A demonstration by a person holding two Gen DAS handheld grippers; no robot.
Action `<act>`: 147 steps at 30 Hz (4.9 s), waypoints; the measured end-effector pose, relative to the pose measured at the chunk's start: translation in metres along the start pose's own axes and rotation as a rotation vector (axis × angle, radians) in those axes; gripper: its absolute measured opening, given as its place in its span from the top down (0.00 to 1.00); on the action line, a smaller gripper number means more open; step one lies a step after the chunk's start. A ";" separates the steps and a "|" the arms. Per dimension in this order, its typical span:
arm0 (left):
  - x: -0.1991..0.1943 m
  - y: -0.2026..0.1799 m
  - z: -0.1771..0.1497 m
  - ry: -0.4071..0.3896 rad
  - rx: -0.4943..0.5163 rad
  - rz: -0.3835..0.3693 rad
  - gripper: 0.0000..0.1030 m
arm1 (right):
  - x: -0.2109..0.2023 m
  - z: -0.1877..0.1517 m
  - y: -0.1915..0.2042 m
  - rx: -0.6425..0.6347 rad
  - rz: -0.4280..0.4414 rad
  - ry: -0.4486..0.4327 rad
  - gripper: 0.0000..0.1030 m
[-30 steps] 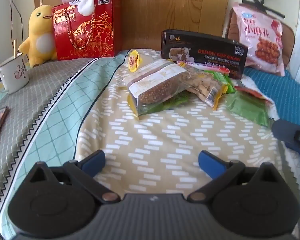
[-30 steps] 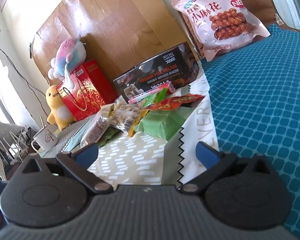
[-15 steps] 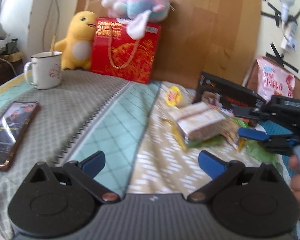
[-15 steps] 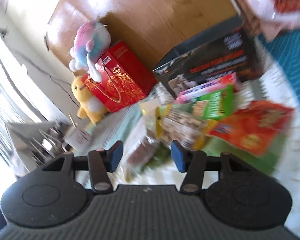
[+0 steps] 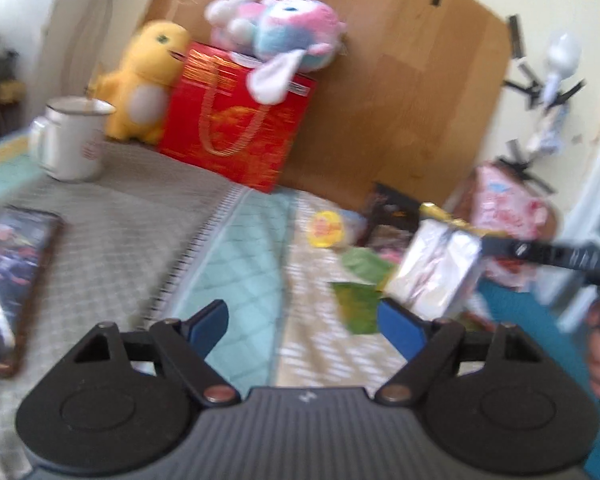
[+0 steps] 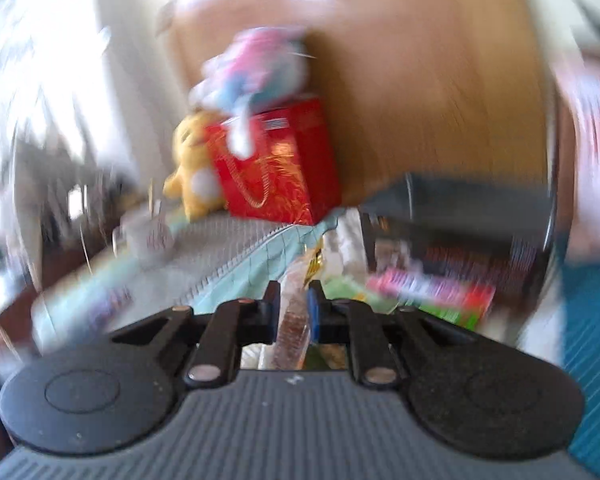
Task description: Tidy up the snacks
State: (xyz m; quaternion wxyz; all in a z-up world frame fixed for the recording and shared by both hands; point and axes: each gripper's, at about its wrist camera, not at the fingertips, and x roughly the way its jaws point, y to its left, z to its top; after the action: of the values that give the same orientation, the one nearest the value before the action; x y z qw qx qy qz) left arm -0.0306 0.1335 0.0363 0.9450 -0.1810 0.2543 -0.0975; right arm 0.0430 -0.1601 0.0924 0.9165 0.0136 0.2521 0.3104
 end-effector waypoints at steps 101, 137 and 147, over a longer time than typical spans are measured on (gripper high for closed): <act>0.119 -0.077 -0.007 0.332 0.143 -0.324 0.44 | 0.002 -0.108 -0.015 0.043 -0.184 0.084 0.44; 0.082 -0.046 -0.022 0.357 0.085 -0.230 0.54 | 0.021 -0.101 0.023 -0.206 0.014 0.142 0.54; 0.079 -0.076 0.024 0.246 0.169 -0.284 0.54 | 0.004 -0.086 0.024 -0.208 -0.056 -0.012 0.60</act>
State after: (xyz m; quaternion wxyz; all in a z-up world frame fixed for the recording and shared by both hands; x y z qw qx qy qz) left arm 0.0422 0.0486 0.0504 0.8954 -0.1218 0.3305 -0.2723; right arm -0.0089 -0.1497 0.0197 0.9227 -0.0867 0.2135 0.3090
